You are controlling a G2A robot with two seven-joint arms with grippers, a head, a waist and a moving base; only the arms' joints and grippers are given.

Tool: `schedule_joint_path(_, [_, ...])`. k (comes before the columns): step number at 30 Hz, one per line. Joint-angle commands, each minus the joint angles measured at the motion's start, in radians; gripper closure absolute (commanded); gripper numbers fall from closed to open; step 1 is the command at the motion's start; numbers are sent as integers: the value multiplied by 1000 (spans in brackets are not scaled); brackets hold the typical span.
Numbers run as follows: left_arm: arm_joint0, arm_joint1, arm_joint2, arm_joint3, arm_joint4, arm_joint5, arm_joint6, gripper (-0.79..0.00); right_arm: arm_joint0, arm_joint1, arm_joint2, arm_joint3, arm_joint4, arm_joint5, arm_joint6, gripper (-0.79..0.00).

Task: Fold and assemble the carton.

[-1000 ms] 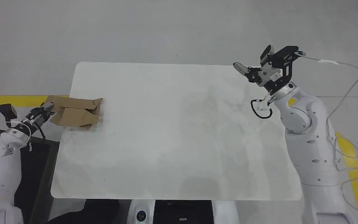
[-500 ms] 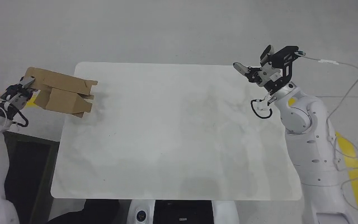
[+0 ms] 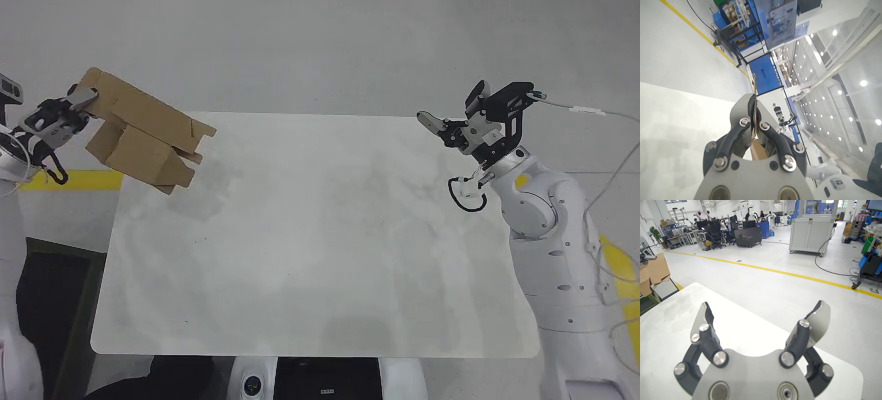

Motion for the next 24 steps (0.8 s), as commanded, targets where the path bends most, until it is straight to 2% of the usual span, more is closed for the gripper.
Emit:
schedule_joint_path(1, [-16, -4, 39, -38, 73, -25, 27, 0, 0, 0, 0, 0, 0, 0, 0, -785])
schedule_joint_path(6, [-40, -27, 134, -119, 50, 12, 15, 0, 0, 0, 0, 0, 0, 0, 0, -785])
schedule_joint_path(15, [-75, -60, 310, -267, 65, 7, -111, 0, 0, 0, 0, 0, 0, 0, 0, -785])
schedule_joint_path(24, [-130, -92, 440, -295, 49, 27, -175, 0, -12, 0, -1, 0, 15, 6, 8, -785])
